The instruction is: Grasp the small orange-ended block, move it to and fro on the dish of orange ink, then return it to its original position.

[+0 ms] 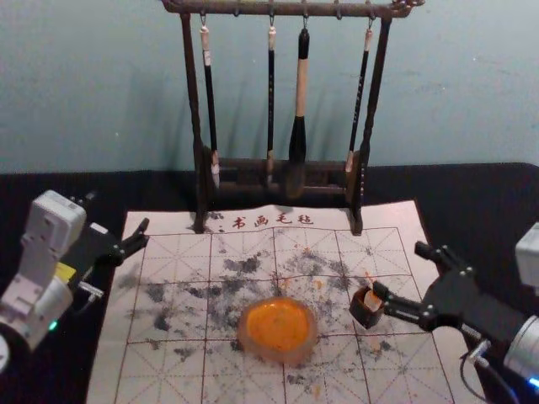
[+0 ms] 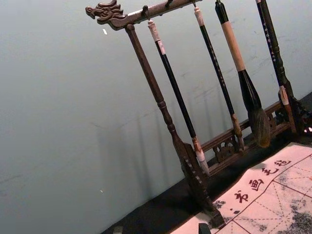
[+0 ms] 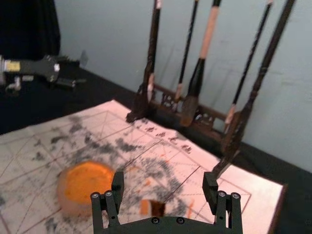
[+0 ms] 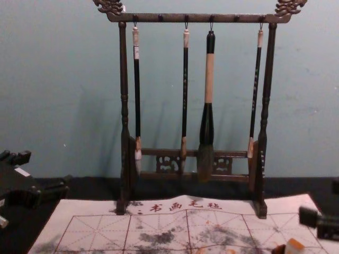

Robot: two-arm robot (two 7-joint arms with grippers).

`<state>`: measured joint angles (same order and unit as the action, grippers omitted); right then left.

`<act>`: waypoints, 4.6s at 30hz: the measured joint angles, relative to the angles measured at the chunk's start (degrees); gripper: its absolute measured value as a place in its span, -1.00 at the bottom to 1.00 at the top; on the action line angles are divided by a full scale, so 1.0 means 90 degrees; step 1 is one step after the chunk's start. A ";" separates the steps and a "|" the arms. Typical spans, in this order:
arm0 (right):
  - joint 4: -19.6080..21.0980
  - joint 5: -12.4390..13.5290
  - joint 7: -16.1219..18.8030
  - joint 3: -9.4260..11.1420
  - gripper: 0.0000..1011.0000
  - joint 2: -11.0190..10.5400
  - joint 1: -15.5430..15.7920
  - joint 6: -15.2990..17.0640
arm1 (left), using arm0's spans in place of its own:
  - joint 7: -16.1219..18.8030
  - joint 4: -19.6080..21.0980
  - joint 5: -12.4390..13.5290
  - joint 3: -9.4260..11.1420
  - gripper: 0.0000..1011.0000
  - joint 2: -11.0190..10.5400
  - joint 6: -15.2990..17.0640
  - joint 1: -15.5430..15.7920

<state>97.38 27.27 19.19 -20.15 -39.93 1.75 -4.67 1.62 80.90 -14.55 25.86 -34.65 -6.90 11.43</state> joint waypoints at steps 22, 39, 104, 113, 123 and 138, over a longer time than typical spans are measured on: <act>-0.0519 -0.1046 0.0195 -0.0337 0.98 0.0361 -0.0361 0.0379 | 0.0000 0.0000 0.0000 0.0000 0.98 0.0000 0.0000 0.0000; -0.0863 -0.1304 0.0365 -0.0288 0.98 0.0714 -0.0526 0.0533 | 0.0000 -0.0001 0.0000 0.0000 0.98 0.0000 0.0000 0.0000; -0.0968 -0.1452 0.0592 -0.0129 -0.34 0.0913 -0.0507 0.0581 | 0.0000 0.0000 0.0001 0.0000 0.98 0.0000 0.0000 0.0000; -0.0968 -0.1451 0.0592 -0.0129 -0.80 0.0914 -0.0507 0.0581 | 0.0000 0.0000 0.0000 0.0000 0.98 0.0000 0.0000 0.0000; -0.0968 -0.1451 0.0591 -0.0129 -0.80 0.0914 -0.0507 0.0582 | 0.0000 0.0000 0.0000 0.0000 0.98 0.0000 0.0000 0.0000; -0.0968 -0.1451 0.0591 -0.0129 -0.80 0.0914 -0.0507 0.0582 | 0.0000 0.0000 0.0000 0.0000 0.98 0.0000 0.0000 0.0000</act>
<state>88.68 14.22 24.51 -21.31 -31.71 -2.82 0.56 1.62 80.90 -14.55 25.86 -34.65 -6.91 11.43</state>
